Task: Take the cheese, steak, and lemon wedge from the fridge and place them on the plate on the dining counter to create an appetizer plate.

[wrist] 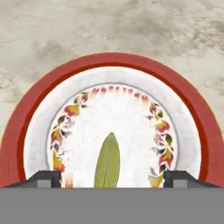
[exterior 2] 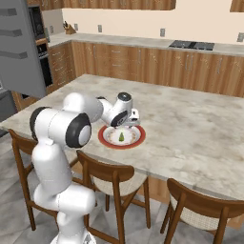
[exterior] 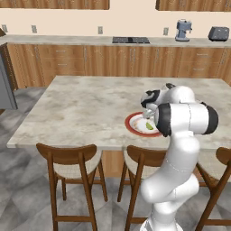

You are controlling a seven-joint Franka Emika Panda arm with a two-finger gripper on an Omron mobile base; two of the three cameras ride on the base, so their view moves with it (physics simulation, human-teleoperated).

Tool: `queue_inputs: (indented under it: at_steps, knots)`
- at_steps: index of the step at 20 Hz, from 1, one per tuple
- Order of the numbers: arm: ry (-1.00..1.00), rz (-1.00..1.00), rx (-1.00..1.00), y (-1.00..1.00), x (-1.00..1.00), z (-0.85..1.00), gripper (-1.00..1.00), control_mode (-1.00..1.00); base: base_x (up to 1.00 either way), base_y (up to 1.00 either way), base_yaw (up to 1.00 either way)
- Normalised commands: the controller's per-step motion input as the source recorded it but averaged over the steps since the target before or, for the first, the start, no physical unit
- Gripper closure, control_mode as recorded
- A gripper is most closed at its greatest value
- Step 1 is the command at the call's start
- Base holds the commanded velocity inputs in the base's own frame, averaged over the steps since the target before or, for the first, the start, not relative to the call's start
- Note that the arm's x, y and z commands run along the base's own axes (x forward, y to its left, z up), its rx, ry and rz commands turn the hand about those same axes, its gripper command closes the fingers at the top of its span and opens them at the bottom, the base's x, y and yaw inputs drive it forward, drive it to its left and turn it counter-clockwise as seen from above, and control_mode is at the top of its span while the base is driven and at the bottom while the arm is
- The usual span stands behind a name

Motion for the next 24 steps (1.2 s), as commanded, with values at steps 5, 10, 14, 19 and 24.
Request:
queue_inputs:
  at_steps: [5,10,14,19,24]
  knots:
    - [-0.04,-0.03,0.01,0.03,-0.76,1.00,-1.00,-1.00,0.00,0.00,0.00]
    - [-0.10,-0.30,0.14,0.07,-1.00,1.00,-1.00,-1.00,0.00,0.00,0.00]
    - [-0.23,-0.40,0.05,0.27,-1.00,0.92,-1.00,-1.00,0.00,0.00,0.00]
    - [-0.24,-0.34,-0.03,0.45,-1.00,0.56,-1.00,-1.00,0.00,0.00,0.00]
    - [-0.18,-0.16,-0.01,0.12,-1.00,0.61,-1.00,-1.00,0.00,0.00,0.00]
